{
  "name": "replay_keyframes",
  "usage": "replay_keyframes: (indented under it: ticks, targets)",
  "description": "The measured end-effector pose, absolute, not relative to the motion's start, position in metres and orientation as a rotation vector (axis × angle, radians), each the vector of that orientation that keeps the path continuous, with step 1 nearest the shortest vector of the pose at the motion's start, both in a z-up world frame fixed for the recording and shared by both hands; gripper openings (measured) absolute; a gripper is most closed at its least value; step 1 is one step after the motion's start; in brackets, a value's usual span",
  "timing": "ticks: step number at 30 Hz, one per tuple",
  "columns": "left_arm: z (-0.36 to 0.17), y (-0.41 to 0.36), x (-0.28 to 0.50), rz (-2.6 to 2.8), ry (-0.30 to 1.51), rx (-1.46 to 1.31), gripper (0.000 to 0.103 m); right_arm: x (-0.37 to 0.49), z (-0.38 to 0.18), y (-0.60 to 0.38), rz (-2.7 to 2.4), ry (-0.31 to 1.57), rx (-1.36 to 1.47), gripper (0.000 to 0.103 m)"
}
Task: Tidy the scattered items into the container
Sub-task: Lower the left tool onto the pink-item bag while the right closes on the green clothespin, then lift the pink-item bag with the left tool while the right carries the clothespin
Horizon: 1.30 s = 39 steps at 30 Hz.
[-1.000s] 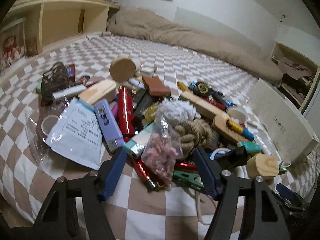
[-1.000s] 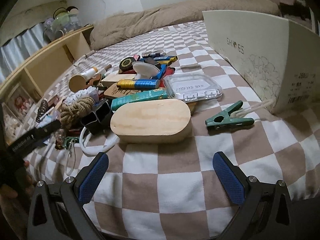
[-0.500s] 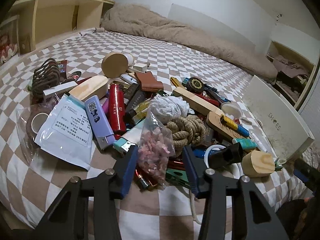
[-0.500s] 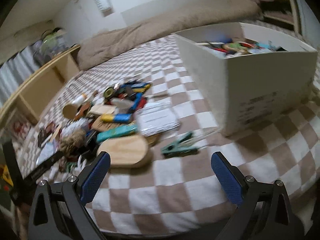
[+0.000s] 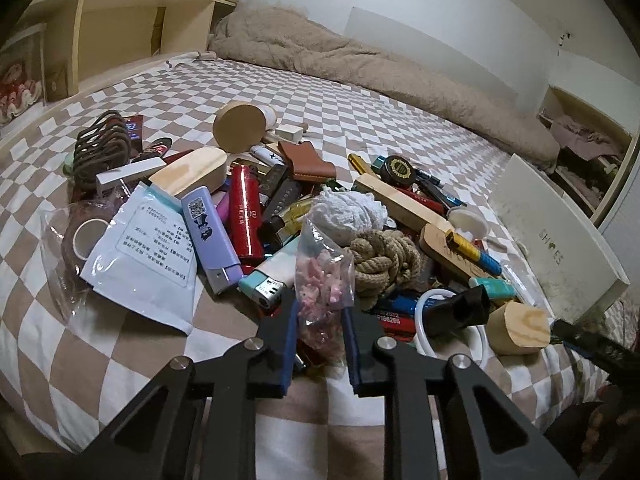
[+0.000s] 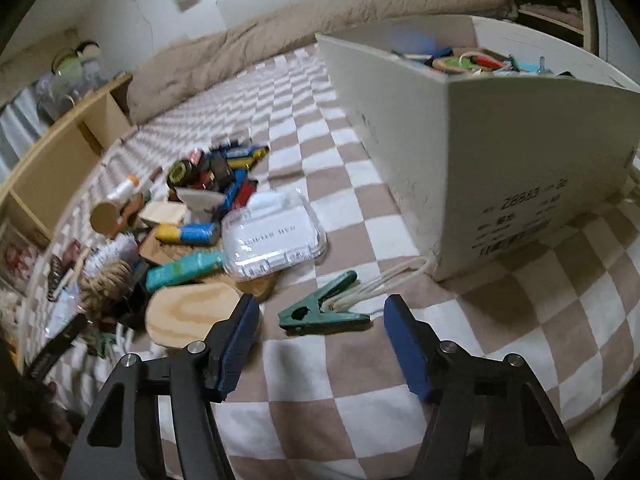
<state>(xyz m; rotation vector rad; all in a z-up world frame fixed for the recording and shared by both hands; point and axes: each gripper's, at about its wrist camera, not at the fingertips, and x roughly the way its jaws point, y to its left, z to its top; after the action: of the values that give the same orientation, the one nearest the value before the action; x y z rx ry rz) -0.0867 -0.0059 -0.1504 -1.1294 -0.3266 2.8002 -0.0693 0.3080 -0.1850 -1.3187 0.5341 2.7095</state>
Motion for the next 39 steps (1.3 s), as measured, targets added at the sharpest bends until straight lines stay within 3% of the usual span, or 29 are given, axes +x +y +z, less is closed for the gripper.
replay_keyframes:
  ticks: [10, 16, 20, 22, 24, 33, 35, 39]
  targets:
    - [-0.151, -0.005, -0.084, 2.802, -0.321, -1.136, 0.021, -0.083, -0.192, 0.288, 2.673, 0.276, -1.405, 0.066]
    - [-0.152, -0.009, -0.085, 2.812, -0.344, -1.149, 0.031, -0.088, -0.199, 0.291, 2.662, 0.280, -1.422, 0.066]
    - [-0.152, -0.008, -0.086, 2.812, -0.333, -1.153, 0.032, -0.089, -0.200, 0.287, 2.661, 0.241, -1.415, 0.064]
    - [-0.152, -0.007, -0.086, 2.810, -0.334, -1.153, 0.038, -0.086, -0.198, 0.280, 2.670, 0.186, -1.405, 0.055]
    - [-0.152, -0.007, -0.086, 2.818, -0.333, -1.148, 0.043, -0.086, -0.198, 0.274, 2.680, 0.146, -1.402, 0.054]
    - [-0.156, 0.000, -0.091, 2.780, -0.292, -1.154, 0.043, -0.076, -0.195, 0.276, 2.733, 0.249, -1.405, 0.054]
    - [-0.157, 0.001, -0.092, 2.770, -0.279, -1.166, 0.028, -0.074, -0.195, 0.274, 2.741, 0.261, -1.402, 0.054]
    - [-0.156, -0.001, -0.091, 2.765, -0.298, -1.171, 0.024, -0.068, -0.194, 0.269, 2.758, 0.285, -1.397, 0.054]
